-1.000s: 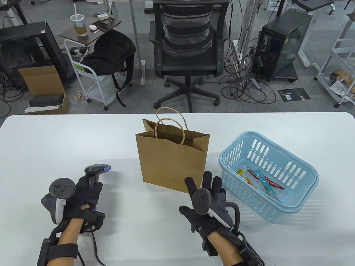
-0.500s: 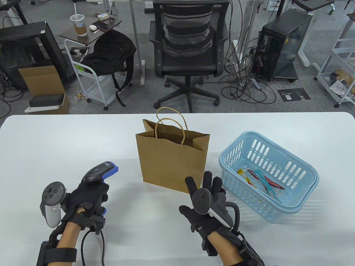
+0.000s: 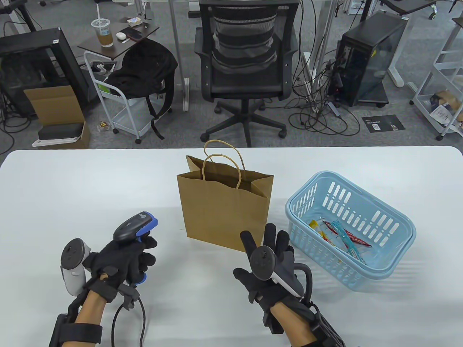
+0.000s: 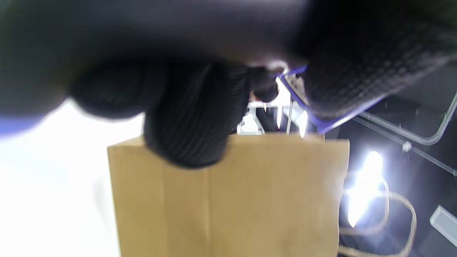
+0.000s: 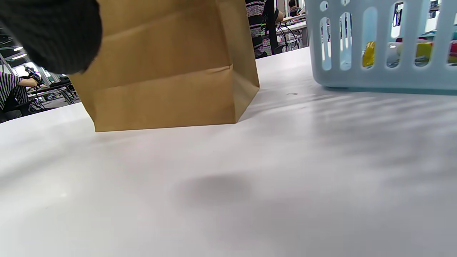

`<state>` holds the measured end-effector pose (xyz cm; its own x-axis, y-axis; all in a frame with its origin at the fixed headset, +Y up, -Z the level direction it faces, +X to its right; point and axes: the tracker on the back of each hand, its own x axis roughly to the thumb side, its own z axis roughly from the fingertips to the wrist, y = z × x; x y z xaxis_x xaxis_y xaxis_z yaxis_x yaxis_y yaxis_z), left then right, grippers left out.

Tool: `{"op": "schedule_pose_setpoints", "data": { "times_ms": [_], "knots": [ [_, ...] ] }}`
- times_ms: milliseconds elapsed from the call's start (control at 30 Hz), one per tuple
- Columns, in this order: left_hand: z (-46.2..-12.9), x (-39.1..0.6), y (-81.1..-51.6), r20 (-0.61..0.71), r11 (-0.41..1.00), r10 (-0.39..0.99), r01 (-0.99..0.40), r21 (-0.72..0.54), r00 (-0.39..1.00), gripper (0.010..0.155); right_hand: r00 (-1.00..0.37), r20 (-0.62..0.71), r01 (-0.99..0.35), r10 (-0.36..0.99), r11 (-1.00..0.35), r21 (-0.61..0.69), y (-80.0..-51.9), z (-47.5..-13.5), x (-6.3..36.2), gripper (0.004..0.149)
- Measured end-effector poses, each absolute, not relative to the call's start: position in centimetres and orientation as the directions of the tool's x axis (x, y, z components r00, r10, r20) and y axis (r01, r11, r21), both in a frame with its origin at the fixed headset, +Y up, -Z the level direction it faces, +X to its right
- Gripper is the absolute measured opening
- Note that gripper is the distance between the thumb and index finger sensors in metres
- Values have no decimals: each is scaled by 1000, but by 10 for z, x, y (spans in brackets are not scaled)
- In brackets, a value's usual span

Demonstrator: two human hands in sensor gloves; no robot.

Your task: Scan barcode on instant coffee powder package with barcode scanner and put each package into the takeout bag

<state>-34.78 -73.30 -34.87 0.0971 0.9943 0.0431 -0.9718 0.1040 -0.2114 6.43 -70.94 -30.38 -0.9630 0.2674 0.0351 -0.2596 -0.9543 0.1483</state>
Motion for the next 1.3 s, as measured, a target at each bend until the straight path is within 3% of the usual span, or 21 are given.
{"op": "schedule_pose_setpoints", "data": {
  "times_ms": [167,300,367,600,700,867,967,1067,1167,1300],
  "knots": [
    [-346,-346,-727,68,126,991,-957,-262,112,53,-963,34,-261,269,-954,147,-709,-304,64,95],
    [-344,-344,-721,96,188,981,-956,-227,170,50,-955,32,-284,293,-943,175,-703,-300,62,114],
    [-342,-342,-718,93,243,969,-947,-211,228,50,-951,61,-293,304,-945,143,-691,-294,60,116],
    [-332,-341,-706,67,485,873,-874,-11,484,51,-951,101,-299,291,-950,-83,-626,-265,60,114],
    [-329,-342,-703,56,512,855,-857,54,515,51,-946,121,-317,300,-934,-162,-598,-254,67,113],
    [-323,-347,-696,52,525,841,-836,160,538,51,-981,56,-196,188,-932,-304,-548,-247,86,111],
    [-318,-348,-688,71,571,795,-783,246,602,51,-996,-63,-41,67,-938,-344,-526,-263,104,103],
    [-316,-347,-684,94,591,772,-764,261,629,52,-982,-189,80,-24,-952,-297,-519,-296,131,93],
    [-317,-346,-686,105,585,777,-774,242,621,52,-949,-298,155,-101,-974,-165,-526,-338,168,75],
    [-318,-344,-686,111,593,771,-771,233,627,52,-911,-333,265,-243,-964,-21,-552,-375,204,56]
  ]
}}
